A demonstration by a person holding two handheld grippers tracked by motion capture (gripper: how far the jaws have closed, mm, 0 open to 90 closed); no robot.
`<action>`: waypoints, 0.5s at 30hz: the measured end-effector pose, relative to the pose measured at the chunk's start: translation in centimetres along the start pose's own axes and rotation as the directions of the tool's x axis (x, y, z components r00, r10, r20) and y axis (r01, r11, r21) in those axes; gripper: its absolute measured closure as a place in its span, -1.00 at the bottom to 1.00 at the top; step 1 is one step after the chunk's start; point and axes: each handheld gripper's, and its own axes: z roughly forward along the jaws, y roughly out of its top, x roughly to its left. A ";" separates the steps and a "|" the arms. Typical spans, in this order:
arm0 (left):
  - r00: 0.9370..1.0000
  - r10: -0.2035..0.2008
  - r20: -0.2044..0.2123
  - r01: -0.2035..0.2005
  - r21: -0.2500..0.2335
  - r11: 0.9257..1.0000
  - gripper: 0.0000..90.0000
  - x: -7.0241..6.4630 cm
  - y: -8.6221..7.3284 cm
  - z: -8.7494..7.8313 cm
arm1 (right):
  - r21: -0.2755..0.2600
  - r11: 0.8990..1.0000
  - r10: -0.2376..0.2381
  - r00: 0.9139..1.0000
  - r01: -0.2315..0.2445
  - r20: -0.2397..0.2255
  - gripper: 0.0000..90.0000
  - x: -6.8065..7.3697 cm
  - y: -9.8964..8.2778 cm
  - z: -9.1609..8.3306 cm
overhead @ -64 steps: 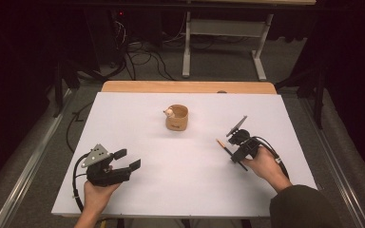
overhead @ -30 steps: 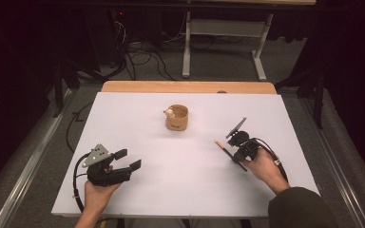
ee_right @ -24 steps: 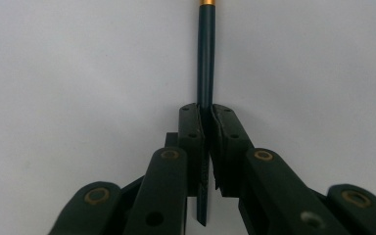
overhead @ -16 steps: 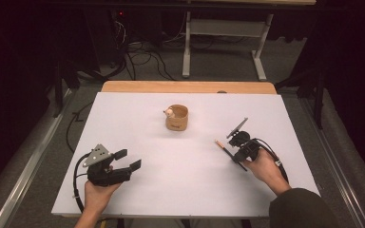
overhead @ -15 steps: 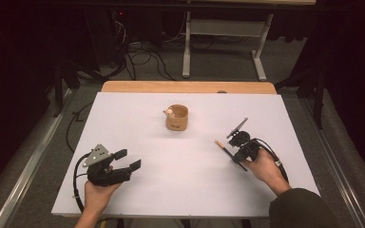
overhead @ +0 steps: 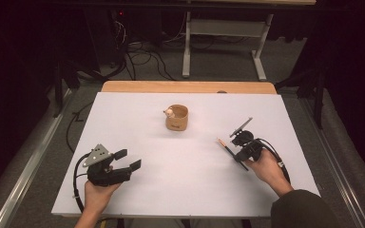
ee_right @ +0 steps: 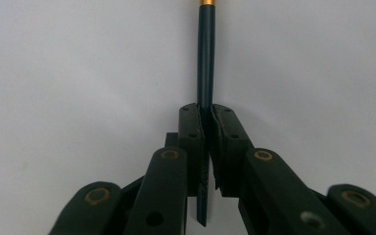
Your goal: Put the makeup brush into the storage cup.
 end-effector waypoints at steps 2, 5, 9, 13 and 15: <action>1.000 0.001 0.000 -0.001 0.001 1.000 -0.36 0.0 0.0 0.0 | -0.012 1.000 0.007 1.000 -0.007 -0.002 0.92 -0.1 -0.1 -0.1; 1.000 0.002 0.000 -0.002 0.000 1.000 -0.36 0.0 0.0 0.0 | -0.023 1.000 0.008 1.000 -0.008 -0.003 0.92 -0.1 -0.3 -0.3; 1.000 0.000 0.000 0.000 0.000 1.000 -0.36 0.0 0.0 0.0 | -0.044 0.999 0.001 1.000 -0.001 -0.011 0.92 0.0 -0.5 -0.6; 1.000 0.001 0.001 -0.001 0.000 1.000 -0.36 -0.1 0.0 0.0 | -0.068 0.998 -0.001 1.000 0.000 -0.021 0.91 0.4 -0.7 -0.9; 1.000 0.001 0.001 -0.001 -0.001 1.000 -0.36 -0.1 0.0 0.0 | -0.077 0.997 -0.003 1.000 0.001 -0.021 0.91 0.4 -0.7 -0.9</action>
